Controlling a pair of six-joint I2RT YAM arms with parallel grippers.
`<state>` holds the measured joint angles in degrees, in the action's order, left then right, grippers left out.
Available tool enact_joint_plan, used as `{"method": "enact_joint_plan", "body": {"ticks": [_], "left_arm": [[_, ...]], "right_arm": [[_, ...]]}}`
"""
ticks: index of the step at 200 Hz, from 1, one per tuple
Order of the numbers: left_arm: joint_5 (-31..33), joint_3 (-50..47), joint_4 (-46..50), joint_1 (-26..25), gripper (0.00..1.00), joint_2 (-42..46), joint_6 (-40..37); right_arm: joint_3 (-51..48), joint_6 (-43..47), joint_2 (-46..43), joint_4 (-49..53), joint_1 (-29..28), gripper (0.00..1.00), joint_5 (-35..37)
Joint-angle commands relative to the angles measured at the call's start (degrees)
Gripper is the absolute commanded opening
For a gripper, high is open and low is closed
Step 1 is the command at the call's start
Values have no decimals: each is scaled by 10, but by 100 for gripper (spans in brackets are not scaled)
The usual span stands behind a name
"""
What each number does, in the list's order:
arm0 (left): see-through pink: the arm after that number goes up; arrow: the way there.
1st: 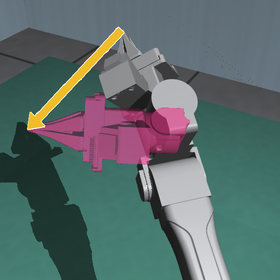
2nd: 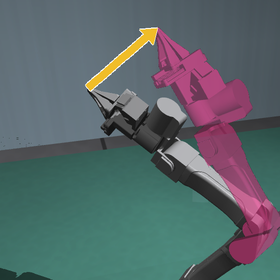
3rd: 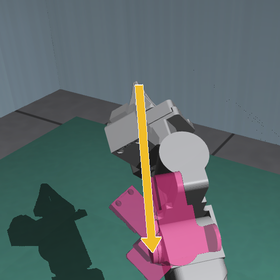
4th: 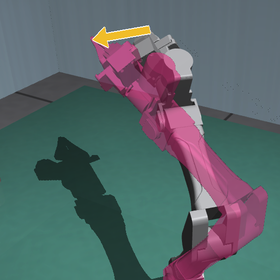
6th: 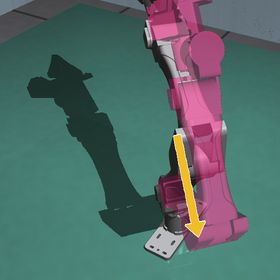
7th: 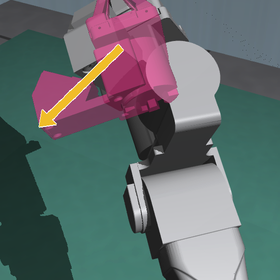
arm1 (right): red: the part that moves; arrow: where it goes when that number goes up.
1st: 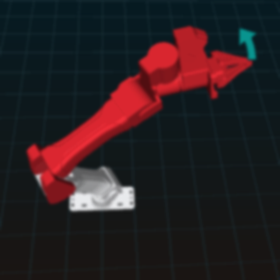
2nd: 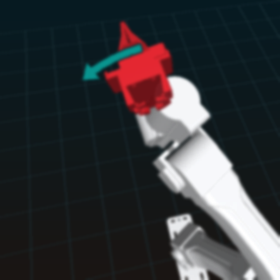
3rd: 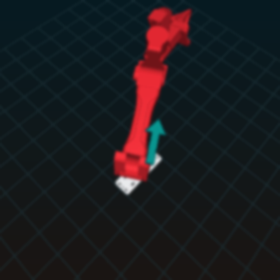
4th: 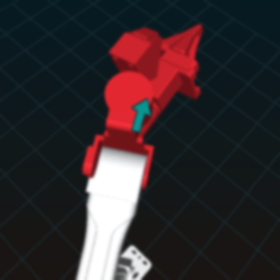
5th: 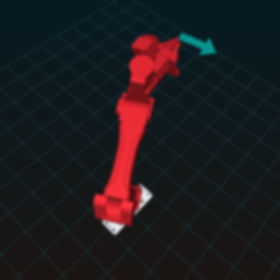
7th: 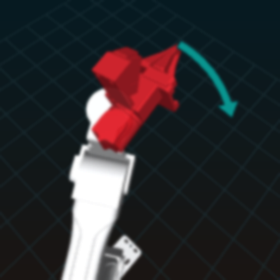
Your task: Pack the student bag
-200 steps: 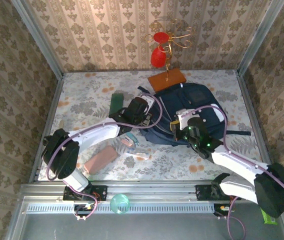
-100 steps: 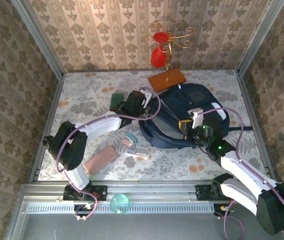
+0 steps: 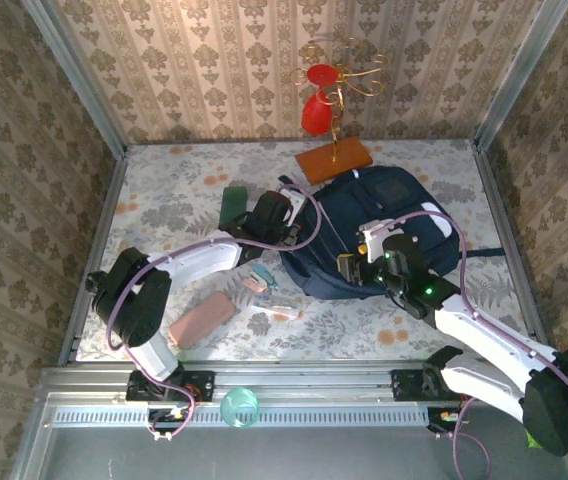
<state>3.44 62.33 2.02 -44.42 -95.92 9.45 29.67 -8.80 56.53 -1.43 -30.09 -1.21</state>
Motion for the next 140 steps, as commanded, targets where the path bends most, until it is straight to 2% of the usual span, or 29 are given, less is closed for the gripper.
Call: {"method": "enact_joint_plan", "body": {"ticks": [1,25,50,103,140], "left_arm": [[5,-5,16,-8,0,24,12],[4,-4,17,-10,0,24,12],[3,-3,14,-9,0,25,12],[2,-1,17,-11,0,30,12],[3,-5,16,-11,0,32,10]], "right_arm": [[28,48,18,9,-30,69,66],[50,82,56,3,-58,77,68],[69,89,109,-30,-73,81,59],[98,68,222,-114,-74,76,53],[123,69,281,-118,-72,72,94]]}}
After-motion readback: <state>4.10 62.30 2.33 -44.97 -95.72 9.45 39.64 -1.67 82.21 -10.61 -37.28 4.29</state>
